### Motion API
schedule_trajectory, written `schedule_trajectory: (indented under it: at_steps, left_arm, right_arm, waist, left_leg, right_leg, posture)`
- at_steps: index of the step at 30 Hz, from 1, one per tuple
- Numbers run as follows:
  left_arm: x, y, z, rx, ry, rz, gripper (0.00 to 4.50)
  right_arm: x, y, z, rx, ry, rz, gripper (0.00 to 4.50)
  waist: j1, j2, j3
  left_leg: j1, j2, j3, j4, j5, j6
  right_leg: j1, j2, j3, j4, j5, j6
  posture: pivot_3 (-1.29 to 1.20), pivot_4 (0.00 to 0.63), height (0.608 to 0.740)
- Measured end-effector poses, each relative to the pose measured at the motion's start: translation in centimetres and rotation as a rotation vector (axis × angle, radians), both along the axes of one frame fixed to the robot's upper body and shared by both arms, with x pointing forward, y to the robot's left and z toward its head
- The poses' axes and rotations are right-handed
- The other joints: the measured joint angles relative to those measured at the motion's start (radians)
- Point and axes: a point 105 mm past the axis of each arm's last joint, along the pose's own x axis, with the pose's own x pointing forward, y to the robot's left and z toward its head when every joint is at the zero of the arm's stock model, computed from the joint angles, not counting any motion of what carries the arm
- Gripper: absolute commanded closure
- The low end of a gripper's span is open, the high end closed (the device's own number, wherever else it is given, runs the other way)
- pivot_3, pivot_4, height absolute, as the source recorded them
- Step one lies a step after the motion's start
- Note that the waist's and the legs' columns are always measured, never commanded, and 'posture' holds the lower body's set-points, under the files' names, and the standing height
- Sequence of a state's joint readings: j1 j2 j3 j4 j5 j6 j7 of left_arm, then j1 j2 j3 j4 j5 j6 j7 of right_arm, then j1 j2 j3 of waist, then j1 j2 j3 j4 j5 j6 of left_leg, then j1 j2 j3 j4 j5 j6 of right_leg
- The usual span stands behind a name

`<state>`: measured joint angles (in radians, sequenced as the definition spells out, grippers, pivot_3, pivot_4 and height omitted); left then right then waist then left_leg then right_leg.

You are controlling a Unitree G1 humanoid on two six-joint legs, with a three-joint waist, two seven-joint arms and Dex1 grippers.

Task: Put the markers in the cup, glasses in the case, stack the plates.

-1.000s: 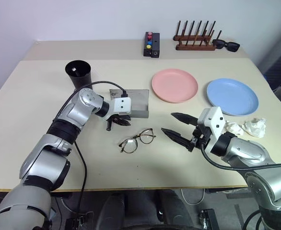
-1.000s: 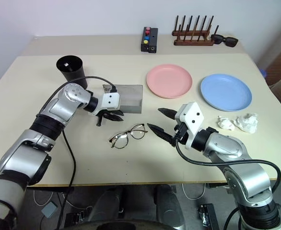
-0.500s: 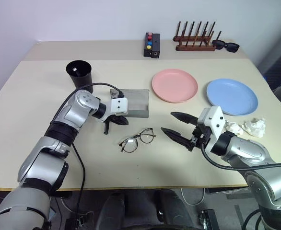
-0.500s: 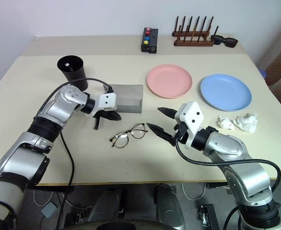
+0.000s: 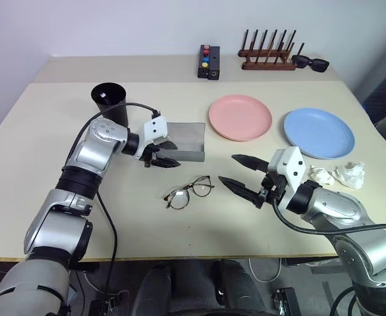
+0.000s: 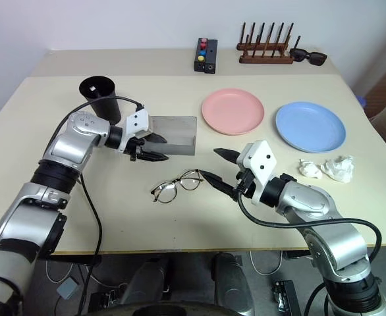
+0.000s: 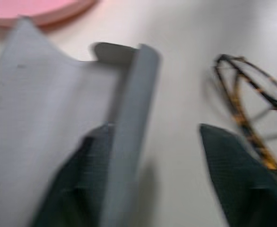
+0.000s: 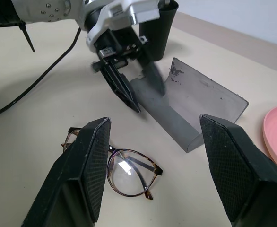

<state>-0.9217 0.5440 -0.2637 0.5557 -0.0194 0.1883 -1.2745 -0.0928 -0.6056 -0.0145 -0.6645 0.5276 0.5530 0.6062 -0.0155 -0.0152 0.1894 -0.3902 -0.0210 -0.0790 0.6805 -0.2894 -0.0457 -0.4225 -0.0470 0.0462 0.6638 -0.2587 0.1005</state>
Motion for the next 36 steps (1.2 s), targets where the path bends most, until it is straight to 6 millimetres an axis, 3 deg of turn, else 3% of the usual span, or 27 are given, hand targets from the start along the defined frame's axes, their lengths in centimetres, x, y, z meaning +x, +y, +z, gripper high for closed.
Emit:
schedule_trajectory:
  at_steps: [4,8,11,14,18,26,36]
  left_arm:
    - [1.0,0.6,0.6,0.043,-0.065,0.013,1.67]
    - [0.7,-0.1,-2.6,0.105,0.027,-0.04,1.67]
    - [0.2,-0.4,-3.8,0.145,0.072,-0.084,1.67]
    - [0.5,-0.5,-3.7,0.183,0.064,-0.098,2.5]
    - [0.7,-0.7,-3.6,0.195,0.062,-0.106,4.4]
    - [0.3,-0.4,-3.5,0.192,0.059,-0.127,4.46]
    - [-3.8,2.3,-3.8,0.187,0.217,-0.096,4.46]
  right_arm:
    - [0.0,0.0,-0.1,0.005,-0.005,-0.008,1.46]
    - [0.0,0.2,0.0,0.016,-0.017,-0.008,1.46]
    - [0.1,0.2,0.0,0.013,-0.024,-0.015,1.46]
    - [0.1,0.1,-0.1,0.013,-0.023,-0.019,1.46]
    - [0.1,0.1,-0.2,0.015,-0.02,-0.024,1.46]
    - [0.1,0.1,-0.1,0.017,-0.021,-0.028,1.46]
    - [0.2,0.1,0.0,0.016,-0.026,-0.024,1.46]
  waist:
    - [0.0,0.0,0.0]
    - [0.001,0.0,0.0]
    - [0.001,0.0,0.0]
    - [0.0,0.0,0.0]
    - [-0.001,0.0,0.0]
    - [-0.004,0.0,0.0]
    - [-0.004,0.0,0.0]
  left_leg:
    - [0.0,0.0,0.0,0.0,0.0,0.0]
    - [0.0,0.0,0.001,0.0,0.0,0.0]
    - [0.0,0.0,0.0,0.0,0.0,0.0]
    - [0.0,0.0,0.0,0.0,0.0,0.0]
    - [0.0,0.0,0.0,0.0,0.0,0.0]
    - [0.0,0.0,0.0,0.0,0.0,0.0]
    - [0.0,0.001,-0.003,0.0,0.0,0.0]
  right_leg:
    - [0.0,0.0,0.0,0.0,0.0,0.0]
    - [0.0,0.0,0.0,0.0,0.0,0.0]
    - [0.0,0.0,0.0,0.0,0.0,0.0]
    - [0.0,0.0,0.0,0.0,0.0,0.0]
    - [0.0,0.0,0.0,0.0,0.0,0.0]
    - [0.0,0.0,0.0,0.0,0.0,0.0]
    - [0.0,0.0,0.0,0.0,0.0,0.0]
  posture:
    - [0.0,0.15,0.735]
    - [0.0,0.15,0.735]
    - [0.0,0.15,0.735]
    - [0.0,0.15,0.735]
    - [0.0,0.15,0.735]
    - [0.0,0.15,0.735]
    - [0.0,0.15,0.735]
